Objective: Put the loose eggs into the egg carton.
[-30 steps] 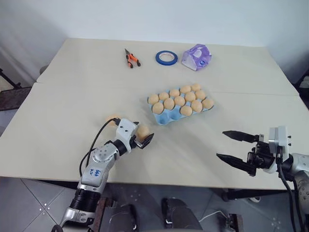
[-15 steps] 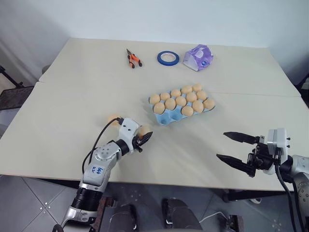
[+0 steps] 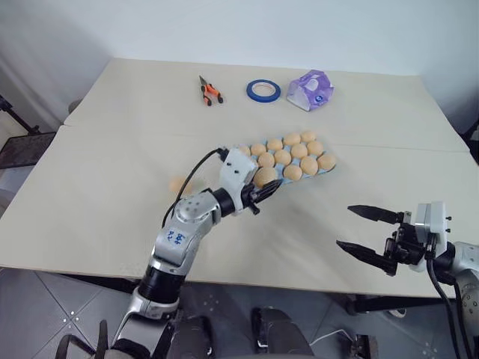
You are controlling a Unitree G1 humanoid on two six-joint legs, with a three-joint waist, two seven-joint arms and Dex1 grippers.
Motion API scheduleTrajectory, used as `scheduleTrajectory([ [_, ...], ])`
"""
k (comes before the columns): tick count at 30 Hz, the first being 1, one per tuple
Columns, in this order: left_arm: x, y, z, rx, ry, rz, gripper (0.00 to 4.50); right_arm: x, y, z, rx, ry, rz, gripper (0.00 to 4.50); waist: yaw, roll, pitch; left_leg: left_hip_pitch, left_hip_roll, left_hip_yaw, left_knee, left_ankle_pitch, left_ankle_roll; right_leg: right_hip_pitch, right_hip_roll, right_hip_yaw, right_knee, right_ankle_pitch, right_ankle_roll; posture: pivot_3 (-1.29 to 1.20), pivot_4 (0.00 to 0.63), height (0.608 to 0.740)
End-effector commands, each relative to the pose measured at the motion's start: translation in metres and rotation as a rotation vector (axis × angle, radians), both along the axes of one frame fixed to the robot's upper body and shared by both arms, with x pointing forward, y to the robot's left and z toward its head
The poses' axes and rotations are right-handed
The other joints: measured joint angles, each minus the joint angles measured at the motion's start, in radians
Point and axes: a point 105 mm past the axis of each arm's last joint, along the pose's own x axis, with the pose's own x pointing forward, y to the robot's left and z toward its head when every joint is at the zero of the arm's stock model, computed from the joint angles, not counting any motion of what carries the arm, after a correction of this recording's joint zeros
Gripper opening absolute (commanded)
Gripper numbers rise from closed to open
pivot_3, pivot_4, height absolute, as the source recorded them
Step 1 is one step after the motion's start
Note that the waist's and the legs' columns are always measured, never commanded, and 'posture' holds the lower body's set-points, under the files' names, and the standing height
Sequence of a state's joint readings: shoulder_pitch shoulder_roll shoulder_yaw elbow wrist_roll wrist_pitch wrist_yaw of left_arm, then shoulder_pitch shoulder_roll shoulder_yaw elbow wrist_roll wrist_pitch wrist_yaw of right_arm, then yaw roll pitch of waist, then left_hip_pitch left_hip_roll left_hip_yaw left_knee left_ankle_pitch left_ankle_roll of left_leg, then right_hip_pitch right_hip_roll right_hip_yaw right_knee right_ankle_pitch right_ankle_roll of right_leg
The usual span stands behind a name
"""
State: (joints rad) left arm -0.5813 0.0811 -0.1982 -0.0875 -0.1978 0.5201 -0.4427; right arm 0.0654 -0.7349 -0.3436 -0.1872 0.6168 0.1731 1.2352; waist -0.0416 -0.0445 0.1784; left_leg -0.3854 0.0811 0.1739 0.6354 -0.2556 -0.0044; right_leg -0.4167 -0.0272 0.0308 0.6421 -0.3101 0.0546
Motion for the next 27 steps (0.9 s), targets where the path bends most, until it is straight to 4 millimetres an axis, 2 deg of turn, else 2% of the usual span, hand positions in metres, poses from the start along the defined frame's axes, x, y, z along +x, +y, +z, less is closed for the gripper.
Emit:
scheduleTrajectory([
  [1, 0.015, -0.018, 0.007, -0.007, -0.027, -0.018, 1.74, 0.001, 0.004, 0.007, -0.017, -0.038, 0.041, 4.5, 0.002, 0.0, 0.0, 0.0, -0.001, -0.001, 0.001, 0.0, 0.0, 0.0, 0.0, 0.0, 0.0, 0.0, 0.0, 0.0, 0.15, 0.74],
  [6, 0.049, -0.025, -0.005, -0.012, 0.014, 0.037, 1.74, 0.012, 0.007, 0.007, -0.008, -0.058, 0.047, 4.5, 0.002, 0.0, 0.0, 0.0, -0.003, -0.006, 0.001, -0.001, 0.001, 0.002, 0.0, 0.0, -0.006, 0.001, 0.001, 0.0, 0.15, 0.74],
  [11, 0.069, -0.038, -0.008, 0.008, 0.022, 0.04, 1.74, 0.017, 0.013, 0.009, 0.004, -0.076, 0.044, 4.5, 0.012, 0.001, 0.001, -0.002, -0.004, -0.007, 0.0, 0.001, 0.005, 0.001, 0.001, 0.0, -0.006, 0.001, 0.002, 0.0, 0.15, 0.74],
  [22, 0.06, -0.052, -0.018, 0.053, 0.03, -0.064, 1.74, 0.013, 0.008, 0.008, -0.007, -0.077, 0.009, 4.5, 0.014, 0.001, 0.001, -0.004, -0.003, -0.004, 0.0, -0.007, 0.002, 0.0, 0.001, 0.0, -0.009, -0.004, 0.005, 0.0, 0.15, 0.74],
  [23, 0.059, -0.052, -0.019, 0.057, 0.031, -0.068, 2.43, 0.014, 0.007, 0.008, -0.011, -0.077, 0.005, 4.5, 0.014, 0.001, 0.001, -0.004, -0.003, -0.004, 0.001, -0.007, 0.001, 0.0, 0.001, 0.0, -0.009, -0.004, 0.005, 0.0, 0.15, 0.74],
  [25, 0.06, -0.051, -0.02, 0.06, 0.04, -0.06, 3.04, 0.018, 0.005, 0.007, -0.018, -0.086, -0.013, 4.5, 0.014, 0.001, 0.001, -0.004, -0.003, -0.004, 0.001, -0.008, 0.002, 0.0, 0.001, 0.0, -0.009, -0.004, 0.005, 0.0, 0.15, 0.74],
  [27, 0.061, -0.049, -0.02, 0.056, 0.043, -0.045, 3.69, 0.03, -0.003, 0.012, -0.003, -0.126, -0.085, 4.5, 0.013, 0.001, 0.001, -0.003, -0.003, -0.004, 0.002, -0.008, 0.003, 0.001, 0.001, 0.0, -0.008, -0.004, 0.006, 0.0, 0.15, 0.74],
])
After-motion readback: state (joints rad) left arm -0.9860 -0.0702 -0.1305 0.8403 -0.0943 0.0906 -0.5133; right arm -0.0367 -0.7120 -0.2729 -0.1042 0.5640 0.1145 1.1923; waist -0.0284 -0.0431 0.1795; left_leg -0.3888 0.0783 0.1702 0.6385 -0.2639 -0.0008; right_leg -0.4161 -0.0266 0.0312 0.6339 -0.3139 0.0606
